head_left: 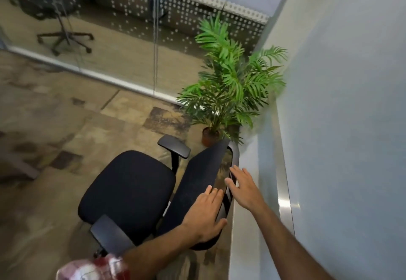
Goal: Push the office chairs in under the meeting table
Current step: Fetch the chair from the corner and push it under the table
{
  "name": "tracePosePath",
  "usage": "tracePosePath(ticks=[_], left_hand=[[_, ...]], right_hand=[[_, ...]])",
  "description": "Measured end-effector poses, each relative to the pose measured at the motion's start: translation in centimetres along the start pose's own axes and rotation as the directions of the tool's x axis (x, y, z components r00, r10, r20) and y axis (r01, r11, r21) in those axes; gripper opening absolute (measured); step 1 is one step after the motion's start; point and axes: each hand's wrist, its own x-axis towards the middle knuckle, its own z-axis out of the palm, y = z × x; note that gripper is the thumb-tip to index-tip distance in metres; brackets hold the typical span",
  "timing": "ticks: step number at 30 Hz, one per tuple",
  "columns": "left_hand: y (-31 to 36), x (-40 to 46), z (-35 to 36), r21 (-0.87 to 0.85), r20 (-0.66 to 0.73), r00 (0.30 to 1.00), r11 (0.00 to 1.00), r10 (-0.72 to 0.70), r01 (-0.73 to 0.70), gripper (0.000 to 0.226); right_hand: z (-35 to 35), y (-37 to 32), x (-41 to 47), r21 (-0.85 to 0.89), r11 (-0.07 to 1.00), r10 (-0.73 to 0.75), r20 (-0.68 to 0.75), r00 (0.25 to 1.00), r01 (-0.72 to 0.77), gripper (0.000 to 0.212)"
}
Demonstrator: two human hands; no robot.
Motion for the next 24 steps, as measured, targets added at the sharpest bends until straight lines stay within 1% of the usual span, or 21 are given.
tracePosePath(ticks=[1, 3, 6, 8, 10, 11, 13, 14, 16, 18, 19, 21, 24], left_hand=[[-0.3, 0.1, 0.4, -0.021, -0.006, 1.000, 0.999, -0.030, 0.030, 0.085], [-0.4, 0.2, 0.4, -0.030, -0.004, 1.000, 0.999, -0.022, 0.022, 0.086], [-0.5, -0.1, 0.9, -0.044, 0.008, 0.999, 0.998, -0.054, 0.054, 0.088], [-0.5, 0.4, 0.9, -0.066, 0.017, 0.997, 0.995, -0.073, 0.074, 0.089], [0.0, 0.2, 1.4, -0.101, 0.014, 0.988, 0.983, -0.155, 0.156, 0.090], [0.1, 0.4, 1.6, -0.114, 0.016, 0.987, 0.981, -0.157, 0.158, 0.092], [1.1, 0.2, 2.3, -0.124, 0.006, 0.970, 0.963, -0.241, 0.240, 0.095], [1.1, 0.2, 2.6, -0.142, 0.013, 0.970, 0.960, -0.244, 0.243, 0.097], [1.6, 0.3, 2.9, -0.146, 0.008, 0.958, 0.948, -0.286, 0.284, 0.098], [1.6, 0.4, 2.6, -0.178, 0.016, 0.957, 0.941, -0.291, 0.289, 0.097], [1.8, 0.3, 2.6, -0.192, 0.028, 0.954, 0.935, -0.298, 0.298, 0.096], [1.8, 0.1, 2.5, -0.217, 0.038, 0.953, 0.928, -0.301, 0.302, 0.096], [2.1, -0.7, 2.8, -0.240, 0.068, 0.950, 0.919, -0.305, 0.312, 0.099]], right_hand=[[0.2, 0.0, 1.2, -0.032, 0.999, -0.019, 0.024, 1.000, 0.019, 0.060], [-0.2, 0.1, 2.4, -0.092, 0.995, -0.031, 0.064, 0.997, 0.037, 0.061], [-0.5, 0.7, 4.4, -0.164, 0.982, -0.070, 0.140, 0.988, 0.092, 0.062], [-1.5, 1.2, 5.9, -0.202, 0.973, -0.085, 0.146, 0.986, 0.114, 0.063], [-1.6, 1.6, 8.0, -0.247, 0.949, -0.154, 0.182, 0.971, 0.197, 0.066], [-2.1, 1.9, 8.5, -0.270, 0.943, -0.153, 0.174, 0.973, 0.197, 0.068], [-2.2, 2.2, 10.2, -0.290, 0.916, -0.217, 0.224, 0.950, 0.278, 0.072], [-2.5, 2.4, 10.4, -0.294, 0.914, -0.215, 0.234, 0.948, 0.280, 0.075], [-2.3, 2.9, 11.4, -0.256, 0.901, -0.280, 0.271, 0.921, 0.349, 0.078], [-1.6, 3.0, 11.2, -0.246, 0.880, -0.333, 0.289, 0.898, 0.406, 0.078], [-0.9, 3.2, 11.0, -0.244, 0.861, -0.380, 0.276, 0.883, 0.447, 0.078], [0.1, 3.3, 10.3, -0.241, 0.844, -0.430, 0.228, 0.874, 0.479, 0.078], [0.9, 3.5, 9.2, -0.209, 0.858, -0.440, 0.172, 0.881, 0.470, 0.079]])
